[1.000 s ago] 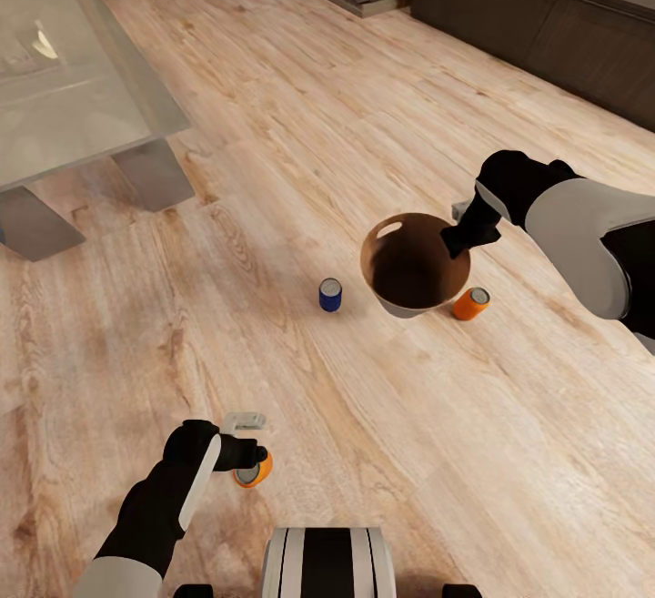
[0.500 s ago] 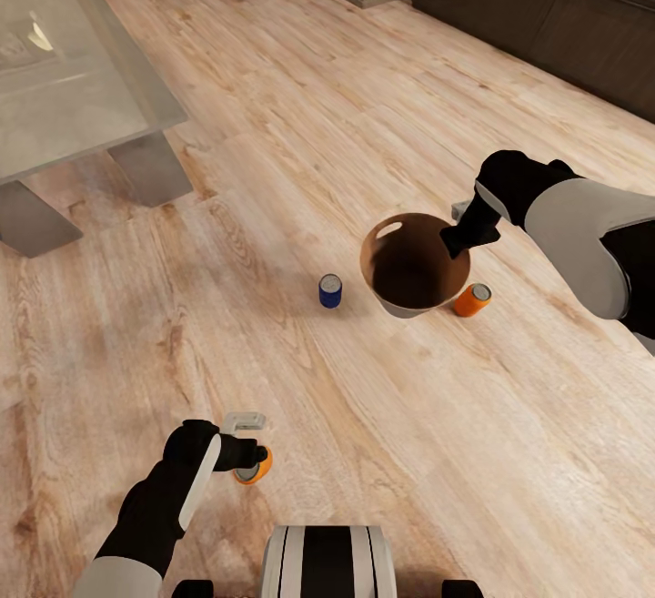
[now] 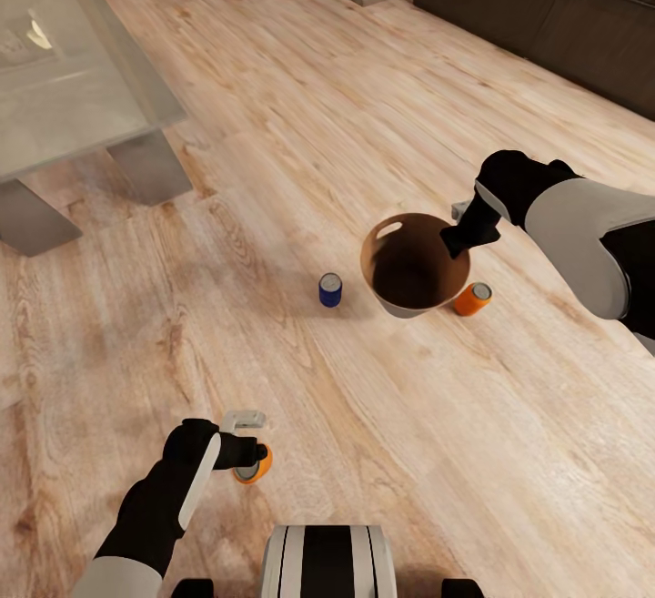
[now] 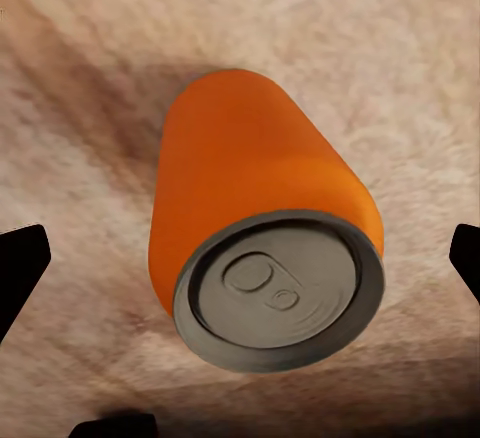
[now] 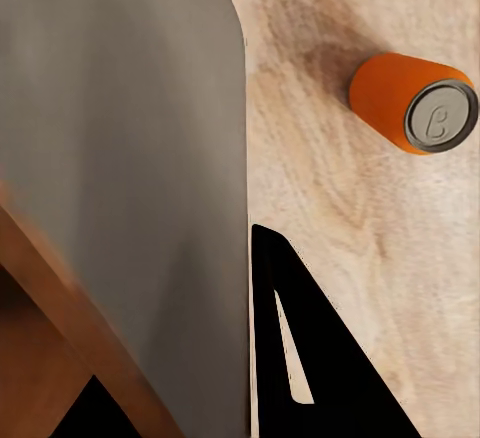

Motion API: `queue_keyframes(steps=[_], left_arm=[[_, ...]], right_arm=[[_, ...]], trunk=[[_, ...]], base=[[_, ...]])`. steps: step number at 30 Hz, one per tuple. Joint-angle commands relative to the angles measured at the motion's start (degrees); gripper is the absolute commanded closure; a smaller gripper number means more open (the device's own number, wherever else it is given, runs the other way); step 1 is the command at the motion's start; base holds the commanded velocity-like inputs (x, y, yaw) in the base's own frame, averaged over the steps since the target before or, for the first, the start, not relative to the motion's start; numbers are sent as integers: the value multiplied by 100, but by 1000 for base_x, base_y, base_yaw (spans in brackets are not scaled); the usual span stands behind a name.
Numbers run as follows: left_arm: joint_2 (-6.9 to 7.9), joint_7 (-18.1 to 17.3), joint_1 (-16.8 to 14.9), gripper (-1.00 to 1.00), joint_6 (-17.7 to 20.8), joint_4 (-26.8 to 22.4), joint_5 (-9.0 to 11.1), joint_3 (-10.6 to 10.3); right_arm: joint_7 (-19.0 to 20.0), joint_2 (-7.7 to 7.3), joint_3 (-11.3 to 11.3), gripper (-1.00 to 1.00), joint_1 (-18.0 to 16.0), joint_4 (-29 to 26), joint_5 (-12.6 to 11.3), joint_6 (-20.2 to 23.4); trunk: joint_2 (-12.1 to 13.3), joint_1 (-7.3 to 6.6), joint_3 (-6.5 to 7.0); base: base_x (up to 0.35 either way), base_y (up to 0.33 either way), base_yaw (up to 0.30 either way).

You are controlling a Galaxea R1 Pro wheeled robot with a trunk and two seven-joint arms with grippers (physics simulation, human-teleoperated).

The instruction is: Put the three can of soda from the living room inside the tash can in the kitchen.

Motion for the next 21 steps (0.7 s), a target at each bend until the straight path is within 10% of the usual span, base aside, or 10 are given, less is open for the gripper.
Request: queue_keyframes(steps=[1, 21], left_arm=[[0, 1, 0, -100, 0, 0, 1, 0], [0, 7, -1, -100, 0, 0, 1, 0]], right_arm=[[25, 2, -71, 100, -4, 0, -96, 22], [25, 12, -71, 100, -4, 0, -95, 22]], trunk=[[-2, 1, -22], [-13, 21, -199]], base=[[0, 0, 0], [0, 0, 0]])
